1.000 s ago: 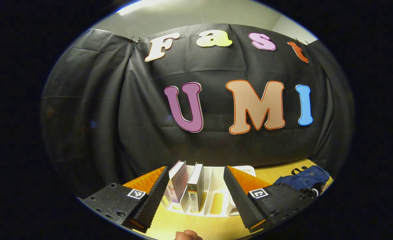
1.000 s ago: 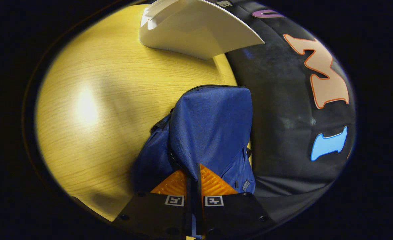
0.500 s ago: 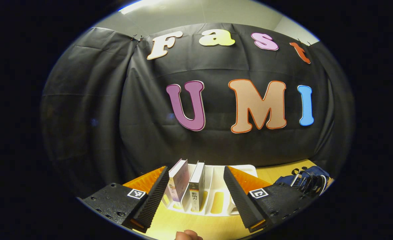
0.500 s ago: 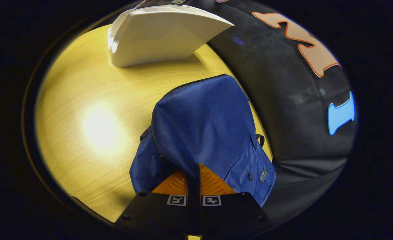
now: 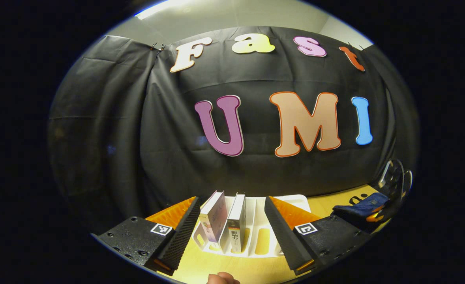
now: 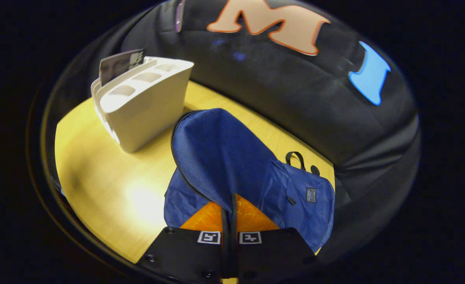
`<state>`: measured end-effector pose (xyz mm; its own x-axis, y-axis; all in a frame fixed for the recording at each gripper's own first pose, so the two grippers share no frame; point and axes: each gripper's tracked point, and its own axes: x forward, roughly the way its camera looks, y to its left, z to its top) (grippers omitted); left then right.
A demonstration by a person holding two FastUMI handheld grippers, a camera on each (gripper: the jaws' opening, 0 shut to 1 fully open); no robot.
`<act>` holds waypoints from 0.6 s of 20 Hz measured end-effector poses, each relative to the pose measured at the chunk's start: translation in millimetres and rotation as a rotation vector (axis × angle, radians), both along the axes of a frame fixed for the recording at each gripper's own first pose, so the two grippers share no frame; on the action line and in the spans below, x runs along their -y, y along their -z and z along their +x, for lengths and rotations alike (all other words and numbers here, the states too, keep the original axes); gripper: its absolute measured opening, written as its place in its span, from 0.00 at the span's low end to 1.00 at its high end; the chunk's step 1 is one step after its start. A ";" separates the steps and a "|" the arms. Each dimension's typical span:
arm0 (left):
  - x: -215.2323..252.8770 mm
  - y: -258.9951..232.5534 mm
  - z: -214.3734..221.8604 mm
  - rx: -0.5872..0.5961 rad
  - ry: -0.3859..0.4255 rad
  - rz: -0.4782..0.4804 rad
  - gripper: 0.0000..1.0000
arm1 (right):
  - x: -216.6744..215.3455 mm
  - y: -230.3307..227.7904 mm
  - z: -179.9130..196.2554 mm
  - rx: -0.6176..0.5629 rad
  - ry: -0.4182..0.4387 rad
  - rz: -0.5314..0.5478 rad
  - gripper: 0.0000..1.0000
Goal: Open the schoolbag, grab two books from the bookshelf and put them into the schoolbag.
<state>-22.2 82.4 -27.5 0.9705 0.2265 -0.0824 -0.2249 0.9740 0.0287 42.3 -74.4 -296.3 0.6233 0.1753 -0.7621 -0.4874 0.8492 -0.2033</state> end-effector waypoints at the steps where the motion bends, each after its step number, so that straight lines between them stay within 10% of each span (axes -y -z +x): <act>1: -2.0 1.6 0.7 -0.003 -0.003 -0.001 0.96 | 5.1 -9.4 3.7 0.014 0.029 0.028 0.08; 12: -10.2 16.6 21.6 -0.045 0.004 -0.020 0.96 | 57.1 -55.6 19.5 0.031 0.492 0.524 0.03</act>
